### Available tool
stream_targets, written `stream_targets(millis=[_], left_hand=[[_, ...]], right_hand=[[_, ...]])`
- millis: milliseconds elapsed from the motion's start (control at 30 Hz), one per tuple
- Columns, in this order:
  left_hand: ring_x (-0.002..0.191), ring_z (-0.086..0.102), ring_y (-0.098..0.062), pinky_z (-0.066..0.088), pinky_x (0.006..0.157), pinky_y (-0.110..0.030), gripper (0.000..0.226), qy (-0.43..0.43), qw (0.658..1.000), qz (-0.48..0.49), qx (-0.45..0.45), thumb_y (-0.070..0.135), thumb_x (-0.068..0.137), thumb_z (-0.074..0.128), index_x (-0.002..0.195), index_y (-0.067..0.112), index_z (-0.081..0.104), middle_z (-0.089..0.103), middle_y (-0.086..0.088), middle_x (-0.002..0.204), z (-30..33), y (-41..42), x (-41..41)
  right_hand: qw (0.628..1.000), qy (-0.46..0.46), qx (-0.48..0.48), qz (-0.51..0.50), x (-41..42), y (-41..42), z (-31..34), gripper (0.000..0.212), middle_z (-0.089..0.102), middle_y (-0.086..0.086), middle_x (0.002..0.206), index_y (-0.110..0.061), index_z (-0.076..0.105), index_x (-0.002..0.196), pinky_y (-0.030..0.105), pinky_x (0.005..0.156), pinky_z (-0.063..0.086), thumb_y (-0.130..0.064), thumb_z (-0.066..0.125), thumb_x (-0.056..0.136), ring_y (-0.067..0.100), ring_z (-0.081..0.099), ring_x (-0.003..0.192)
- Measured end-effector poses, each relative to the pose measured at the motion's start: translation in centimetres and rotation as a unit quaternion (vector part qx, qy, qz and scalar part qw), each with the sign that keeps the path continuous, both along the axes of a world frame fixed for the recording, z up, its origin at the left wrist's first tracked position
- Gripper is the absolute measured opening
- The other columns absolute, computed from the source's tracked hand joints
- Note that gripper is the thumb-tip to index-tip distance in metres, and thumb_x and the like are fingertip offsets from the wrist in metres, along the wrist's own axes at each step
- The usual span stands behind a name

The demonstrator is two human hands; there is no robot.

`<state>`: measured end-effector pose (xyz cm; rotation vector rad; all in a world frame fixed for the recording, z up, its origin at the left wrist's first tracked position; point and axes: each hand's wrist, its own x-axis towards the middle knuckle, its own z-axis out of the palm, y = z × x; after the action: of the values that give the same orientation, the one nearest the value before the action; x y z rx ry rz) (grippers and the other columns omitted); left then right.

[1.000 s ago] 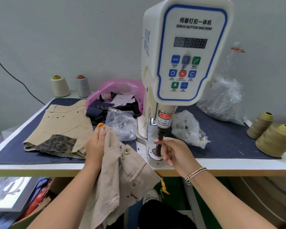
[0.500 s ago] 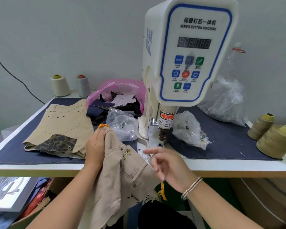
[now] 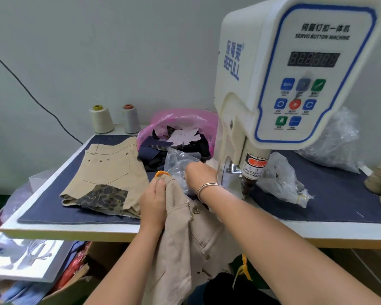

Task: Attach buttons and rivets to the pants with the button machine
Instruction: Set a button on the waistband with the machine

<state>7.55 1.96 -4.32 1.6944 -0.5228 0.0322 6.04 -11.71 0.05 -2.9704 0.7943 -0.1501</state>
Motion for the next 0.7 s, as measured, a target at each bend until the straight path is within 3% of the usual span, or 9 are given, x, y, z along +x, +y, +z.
stream_targets(millis=[200, 400, 567, 700], left_hand=[[0.061, 0.043, -0.008, 0.034, 0.057, -0.022, 0.033, -0.011, 1.0, 0.004, -0.003, 0.04, 0.087, 0.031, 0.069, 0.017, 0.045, 0.048, 0.0, 0.065, -0.3, -0.2, 0.3], [0.058, 0.041, -0.008, 0.032, 0.053, -0.016, 0.031, -0.019, 1.0, 0.011, -0.002, 0.039, 0.087, 0.032, 0.067, 0.019, 0.044, 0.046, 0.001, 0.062, -0.3, -0.2, 0.2], [0.06, 0.043, -0.01, 0.033, 0.055, -0.016, 0.033, -0.023, 1.0, 0.012, -0.001, 0.038, 0.087, 0.032, 0.07, 0.014, 0.047, 0.049, -0.002, 0.065, -0.1, -0.3, 0.1], [0.061, 0.043, -0.011, 0.033, 0.055, -0.015, 0.038, -0.025, 1.0, 0.018, 0.004, 0.039, 0.087, 0.032, 0.073, 0.008, 0.049, 0.049, -0.003, 0.065, -0.1, -0.3, 0.0]], right_hand=[[0.998, -0.029, -0.062, 0.018, 0.6, 0.3, -2.0, 0.028, 0.064, 0.008, 0.11, -0.013, 0.063, 0.111, 0.031, 0.07, 0.04, -0.004, 0.045, 0.091, 0.028, 0.061, 0.103], [0.996, -0.014, -0.081, 0.036, 0.8, 0.2, -1.7, 0.028, 0.065, 0.006, 0.105, -0.013, 0.062, 0.105, 0.031, 0.067, 0.038, 0.001, 0.047, 0.086, 0.027, 0.062, 0.099], [0.999, -0.015, -0.042, 0.01, 1.4, -0.1, -1.4, 0.026, 0.064, 0.007, 0.113, -0.013, 0.063, 0.11, 0.03, 0.07, 0.037, -0.007, 0.047, 0.091, 0.028, 0.061, 0.105], [0.996, -0.061, 0.051, -0.034, 1.2, -0.5, -1.2, 0.024, 0.066, 0.008, 0.104, -0.016, 0.068, 0.1, 0.029, 0.069, 0.039, -0.019, 0.047, 0.089, 0.03, 0.062, 0.094]])
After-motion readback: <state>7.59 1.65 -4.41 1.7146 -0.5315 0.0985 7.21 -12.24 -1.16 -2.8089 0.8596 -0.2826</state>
